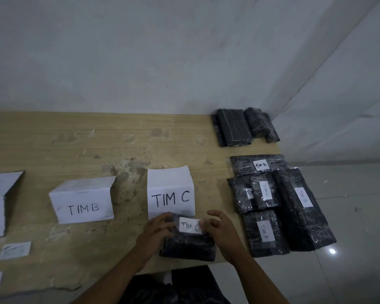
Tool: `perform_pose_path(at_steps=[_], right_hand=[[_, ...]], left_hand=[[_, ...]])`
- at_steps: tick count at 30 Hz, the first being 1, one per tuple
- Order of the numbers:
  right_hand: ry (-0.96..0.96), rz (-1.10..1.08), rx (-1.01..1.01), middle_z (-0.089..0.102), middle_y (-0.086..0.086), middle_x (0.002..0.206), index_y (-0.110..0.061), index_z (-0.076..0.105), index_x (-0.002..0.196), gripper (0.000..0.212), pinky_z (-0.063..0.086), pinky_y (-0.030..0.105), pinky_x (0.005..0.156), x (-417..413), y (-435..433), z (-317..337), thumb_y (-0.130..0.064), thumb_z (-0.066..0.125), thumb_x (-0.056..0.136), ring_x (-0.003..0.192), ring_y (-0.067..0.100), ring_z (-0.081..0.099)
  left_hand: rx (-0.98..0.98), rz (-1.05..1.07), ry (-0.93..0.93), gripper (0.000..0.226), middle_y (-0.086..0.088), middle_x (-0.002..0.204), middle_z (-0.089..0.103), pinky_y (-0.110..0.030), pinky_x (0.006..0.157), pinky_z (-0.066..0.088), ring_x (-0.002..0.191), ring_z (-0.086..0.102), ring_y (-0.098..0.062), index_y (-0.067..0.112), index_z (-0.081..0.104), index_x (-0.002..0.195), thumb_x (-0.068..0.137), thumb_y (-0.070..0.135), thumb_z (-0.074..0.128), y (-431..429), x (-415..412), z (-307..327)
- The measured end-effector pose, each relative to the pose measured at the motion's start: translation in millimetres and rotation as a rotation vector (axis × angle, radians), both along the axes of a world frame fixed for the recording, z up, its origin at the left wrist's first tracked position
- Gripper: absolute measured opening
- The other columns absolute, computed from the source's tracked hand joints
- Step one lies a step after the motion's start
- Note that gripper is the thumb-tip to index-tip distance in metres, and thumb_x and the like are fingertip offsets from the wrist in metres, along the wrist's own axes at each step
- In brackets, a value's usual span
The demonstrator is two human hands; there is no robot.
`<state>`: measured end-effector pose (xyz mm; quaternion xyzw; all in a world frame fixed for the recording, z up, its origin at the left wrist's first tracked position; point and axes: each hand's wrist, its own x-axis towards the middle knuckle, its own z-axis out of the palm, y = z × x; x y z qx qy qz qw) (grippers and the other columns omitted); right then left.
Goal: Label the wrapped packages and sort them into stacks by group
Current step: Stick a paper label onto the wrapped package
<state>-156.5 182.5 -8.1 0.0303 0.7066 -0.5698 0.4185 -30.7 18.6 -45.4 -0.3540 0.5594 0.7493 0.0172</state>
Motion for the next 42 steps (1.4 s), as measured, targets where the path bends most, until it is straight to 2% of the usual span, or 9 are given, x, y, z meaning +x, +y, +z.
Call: perform_pose_path(at_steps=[5,10,12,15,20,28,33,38,42], right_hand=[[0.048,0.005,0.053,0.074,0.009,0.090,-0.014,0.050,0.113,0.033,0.057,0.031,0.064,3,-3,-6,-0.014,0.070,0.086,0.088,0.022,0.070],[0.103,0.040,0.095,0.074,0.005,0.089,-0.017,0.050,0.111,0.030,0.052,0.023,0.057,5,-3,-6,-0.016,0.068,0.088,0.080,0.015,0.070],[0.106,0.045,0.094,0.074,0.005,0.089,-0.018,0.050,0.111,0.030,0.051,0.022,0.056,6,-2,-6,-0.017,0.069,0.087,0.077,0.014,0.069],[0.107,0.060,0.085,0.074,0.005,0.089,-0.018,0.050,0.111,0.030,0.051,0.020,0.056,7,-2,-5,-0.017,0.069,0.087,0.076,0.012,0.068],[0.105,0.084,0.078,0.073,0.008,0.089,-0.017,0.049,0.112,0.031,0.049,0.019,0.055,7,1,-6,-0.016,0.068,0.087,0.071,0.009,0.067],[0.092,0.103,0.076,0.074,0.005,0.089,-0.019,0.051,0.112,0.033,0.051,0.023,0.060,8,6,-7,-0.020,0.071,0.085,0.071,0.010,0.067],[0.095,0.101,0.056,0.075,0.006,0.088,-0.017,0.051,0.111,0.031,0.053,0.027,0.064,9,8,-6,-0.020,0.070,0.086,0.075,0.013,0.069],[0.097,0.112,0.029,0.075,0.007,0.091,-0.016,0.051,0.111,0.032,0.058,0.036,0.071,11,9,-5,-0.018,0.071,0.086,0.080,0.018,0.071],[0.094,0.118,0.014,0.075,0.007,0.096,-0.015,0.051,0.112,0.031,0.059,0.044,0.078,12,10,-6,-0.015,0.070,0.087,0.089,0.023,0.072]], left_hand=[[-0.015,-0.062,-0.024,0.049,0.024,0.085,0.071,-0.008,0.070,0.049,0.082,0.064,0.009,0.022,0.075,0.057,0.086,-0.011,0.053,6,1,15],[-0.075,-0.040,-0.033,0.021,0.005,0.102,0.071,-0.015,0.075,0.047,0.098,0.063,-0.006,0.024,0.073,0.066,0.086,0.017,0.068,7,4,18],[-0.160,-0.067,-0.022,0.011,0.003,0.094,0.071,-0.013,0.074,0.048,0.091,0.065,-0.006,0.023,0.070,0.071,0.080,0.028,0.074,8,7,21],[-0.180,-0.059,0.001,0.014,0.001,0.078,0.071,-0.020,0.074,0.053,0.083,0.068,-0.015,0.022,0.067,0.070,0.076,0.022,0.079,10,8,19],[-0.152,-0.095,0.027,0.021,-0.006,0.082,0.074,-0.029,0.080,0.056,0.086,0.070,-0.021,0.015,0.065,0.075,0.074,0.029,0.079,10,8,23],[0.052,0.005,-0.014,0.007,-0.002,0.083,0.074,-0.019,0.066,0.052,0.080,0.071,-0.011,0.002,0.065,0.092,0.086,0.000,0.064,12,4,28],[0.178,0.052,-0.036,0.023,-0.014,0.108,0.072,-0.039,0.090,0.053,0.104,0.067,-0.028,-0.001,0.069,0.107,0.093,0.007,0.052,7,-1,31],[0.199,0.028,-0.044,0.017,-0.008,0.107,0.072,-0.018,0.070,0.054,0.096,0.068,-0.016,0.005,0.069,0.104,0.093,0.008,0.056,9,1,29],[0.229,-0.001,-0.032,0.017,0.000,0.098,0.072,-0.015,0.064,0.053,0.087,0.069,-0.009,0.014,0.067,0.099,0.092,0.003,0.056,10,2,26]])
